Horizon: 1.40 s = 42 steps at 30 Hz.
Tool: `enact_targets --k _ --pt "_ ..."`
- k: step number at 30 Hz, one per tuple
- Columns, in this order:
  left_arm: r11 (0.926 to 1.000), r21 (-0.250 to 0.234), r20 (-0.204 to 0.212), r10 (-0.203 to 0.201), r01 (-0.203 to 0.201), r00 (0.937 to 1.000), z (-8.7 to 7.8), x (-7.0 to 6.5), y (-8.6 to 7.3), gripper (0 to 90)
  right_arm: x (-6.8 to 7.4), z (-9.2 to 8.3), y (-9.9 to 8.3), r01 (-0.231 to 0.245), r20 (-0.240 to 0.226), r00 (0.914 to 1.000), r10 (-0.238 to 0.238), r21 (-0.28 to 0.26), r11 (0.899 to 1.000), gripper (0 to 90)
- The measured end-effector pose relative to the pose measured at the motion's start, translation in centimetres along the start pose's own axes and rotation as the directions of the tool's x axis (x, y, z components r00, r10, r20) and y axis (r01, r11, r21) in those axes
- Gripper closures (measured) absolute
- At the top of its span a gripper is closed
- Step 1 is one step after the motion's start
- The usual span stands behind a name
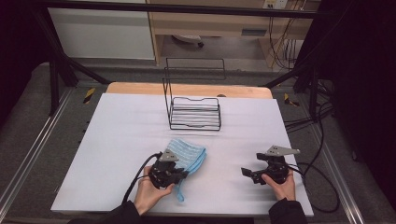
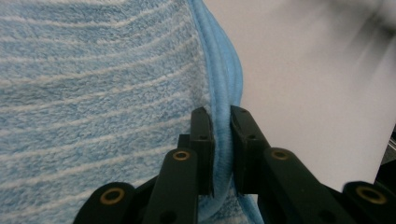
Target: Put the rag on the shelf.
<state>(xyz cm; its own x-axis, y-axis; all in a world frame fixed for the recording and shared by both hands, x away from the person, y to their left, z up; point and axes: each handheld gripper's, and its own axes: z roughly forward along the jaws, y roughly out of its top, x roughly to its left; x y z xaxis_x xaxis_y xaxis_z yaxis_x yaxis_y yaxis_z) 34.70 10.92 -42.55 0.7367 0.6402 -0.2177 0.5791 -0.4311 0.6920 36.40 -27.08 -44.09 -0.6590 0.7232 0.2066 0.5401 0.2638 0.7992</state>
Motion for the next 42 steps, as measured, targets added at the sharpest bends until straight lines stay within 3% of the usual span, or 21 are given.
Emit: enact_targets --k 10,16,20,24,29,33,36,39,42 --pt "0.9996 0.024 -0.005 0.012 -0.012 0.9999 1.6 -0.8 0.0 76.8 0.0 0.0 0.0 -0.001 0.001 1.0 0.001 0.001 1.0 1.2" --pt "0.9993 0.024 0.015 0.027 -0.027 0.9995 1.1 -0.7 0.1 67.3 0.1 0.0 0.0 0.0 0.0 1.0 0.0 0.0 1.0 1.2" --pt "0.9987 0.004 0.012 0.05 -0.05 0.9987 -0.1 -0.5 0.4 61.9 0.1 0.0 0.0 0.0 0.001 1.0 0.0 0.0 1.0 1.2" --pt "0.9982 -0.004 -0.017 0.059 -0.06 0.9981 -1.7 0.7 0.9 51.9 0.1 0.0 0.0 -0.004 0.001 1.0 0.004 0.004 1.0 1.2" --pt "0.9998 -0.009 -0.057 0.019 -0.02 0.9982 -3.0 3.0 0.8 45.0 0.1 0.0 0.0 -0.005 0.002 1.0 0.005 0.004 1.0 1.3" --pt "0.9998 0.012 -0.082 0.016 -0.015 0.9965 -3.7 4.7 0.6 39.6 0.1 0.1 0.0 -0.002 0.002 1.0 0.002 0.007 1.0 1.3" --pt "0.9996 0.027 -0.101 -0.001 0.004 0.9948 -4.1 5.9 0.2 42.2 0.2 0.1 0.0 0.001 0.003 1.0 -0.001 0.006 1.0 1.3" --pt "0.9975 0.062 -0.089 -0.029 0.035 0.9956 -4.1 6.9 -0.2 47.1 0.2 0.2 0.0 0.004 0.005 1.0 -0.004 0.007 1.0 1.3" --pt "0.9947 0.098 -0.1 -0.022 0.032 0.9947 -3.8 7.5 -0.5 55.0 0.3 0.3 0.0 0.004 0.003 1.0 -0.004 0.006 1.0 1.4"
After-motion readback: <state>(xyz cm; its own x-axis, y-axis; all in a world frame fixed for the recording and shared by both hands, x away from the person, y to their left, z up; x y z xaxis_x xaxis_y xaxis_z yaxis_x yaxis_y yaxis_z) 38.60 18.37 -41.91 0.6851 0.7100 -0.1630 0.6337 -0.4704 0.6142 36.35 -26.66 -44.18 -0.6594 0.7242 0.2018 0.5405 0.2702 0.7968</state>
